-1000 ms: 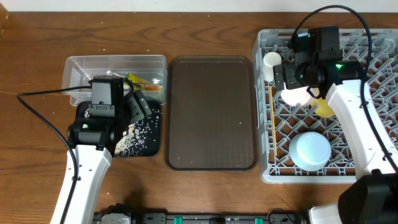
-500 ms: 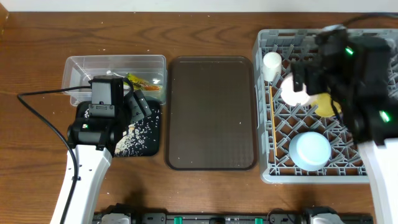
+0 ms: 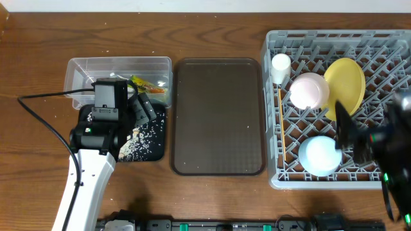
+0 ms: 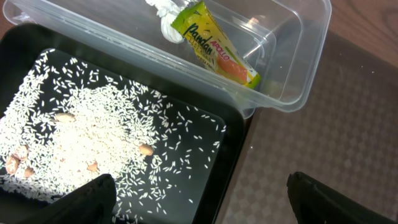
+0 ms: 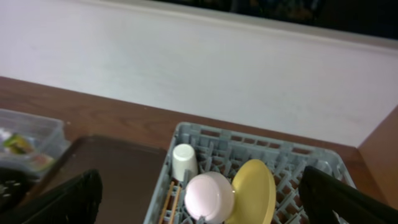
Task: Sort waste into correct bins and load items into the dishwasher rack
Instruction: 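Open the right gripper and release the plate standing in the rack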
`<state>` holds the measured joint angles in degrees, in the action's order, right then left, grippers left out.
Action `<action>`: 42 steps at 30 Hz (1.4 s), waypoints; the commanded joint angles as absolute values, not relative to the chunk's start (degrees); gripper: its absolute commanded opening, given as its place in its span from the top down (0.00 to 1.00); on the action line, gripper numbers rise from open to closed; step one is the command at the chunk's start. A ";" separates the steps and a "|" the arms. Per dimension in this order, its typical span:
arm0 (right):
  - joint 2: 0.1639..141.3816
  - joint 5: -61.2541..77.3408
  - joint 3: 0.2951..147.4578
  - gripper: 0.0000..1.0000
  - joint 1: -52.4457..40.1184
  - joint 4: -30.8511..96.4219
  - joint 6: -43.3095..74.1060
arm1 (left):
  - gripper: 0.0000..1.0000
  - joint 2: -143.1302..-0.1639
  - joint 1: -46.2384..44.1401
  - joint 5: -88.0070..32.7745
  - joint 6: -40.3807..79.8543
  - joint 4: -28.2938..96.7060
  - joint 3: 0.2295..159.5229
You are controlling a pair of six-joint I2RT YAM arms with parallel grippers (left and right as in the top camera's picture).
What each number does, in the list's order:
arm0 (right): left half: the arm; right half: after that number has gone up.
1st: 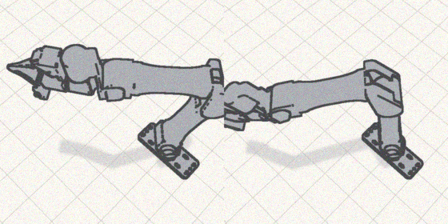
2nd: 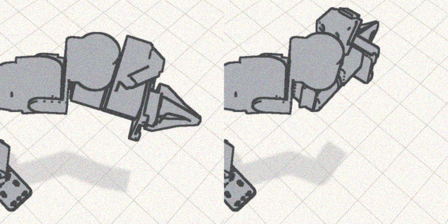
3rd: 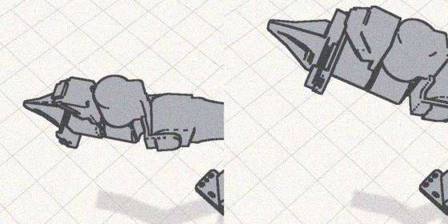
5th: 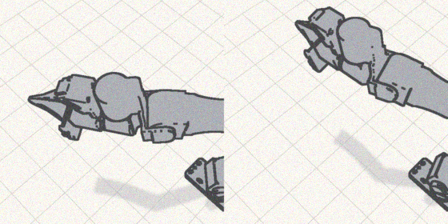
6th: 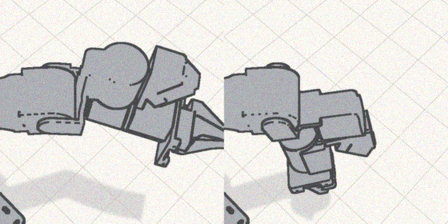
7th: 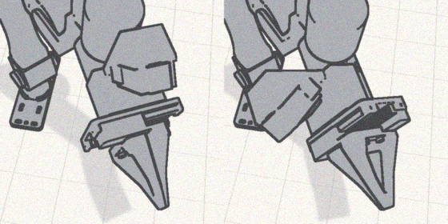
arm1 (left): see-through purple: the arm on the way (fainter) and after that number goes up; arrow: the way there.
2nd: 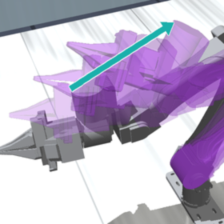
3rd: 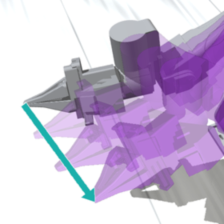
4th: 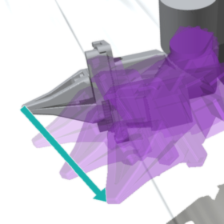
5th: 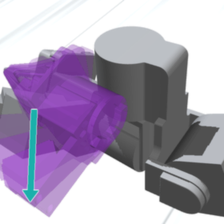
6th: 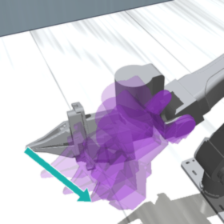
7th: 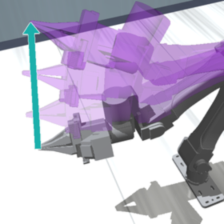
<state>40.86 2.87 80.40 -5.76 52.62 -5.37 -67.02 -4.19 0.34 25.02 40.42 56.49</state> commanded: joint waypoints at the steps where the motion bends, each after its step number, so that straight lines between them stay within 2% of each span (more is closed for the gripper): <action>1: 35.97 6.59 78.48 0.01 -6.09 53.45 -4.51 | 0.10 -67.20 -3.92 0.45 24.23 40.42 56.10; 8: 19.99 9.41 64.71 0.01 -6.09 51.03 -4.25 | 0.10 -67.20 -3.92 0.45 24.23 40.45 56.10; 17: 0.08 9.74 37.58 0.01 -5.80 34.02 -1.76 | 0.10 -67.20 -3.92 0.47 24.23 40.42 56.10; 29: 0.30 11.00 12.12 0.01 -5.87 -1.89 1.69 | 0.10 -67.20 -3.92 0.47 24.23 40.42 56.10; 33: 0.27 10.96 5.61 0.01 -5.85 -10.26 1.69 | 0.10 -67.20 -3.92 0.47 24.23 40.42 56.10; 37: 0.27 10.50 0.71 0.01 -5.85 -15.33 1.67 | 0.09 -67.20 -3.92 0.45 24.23 40.42 56.10; 42: 0.27 8.82 0.30 0.01 -5.87 -11.70 1.67 | 0.10 -67.20 -3.92 0.45 24.23 40.42 56.10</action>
<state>0.69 10.28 0.38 -5.78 -12.08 0.86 -67.09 -4.16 0.34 25.02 40.42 56.49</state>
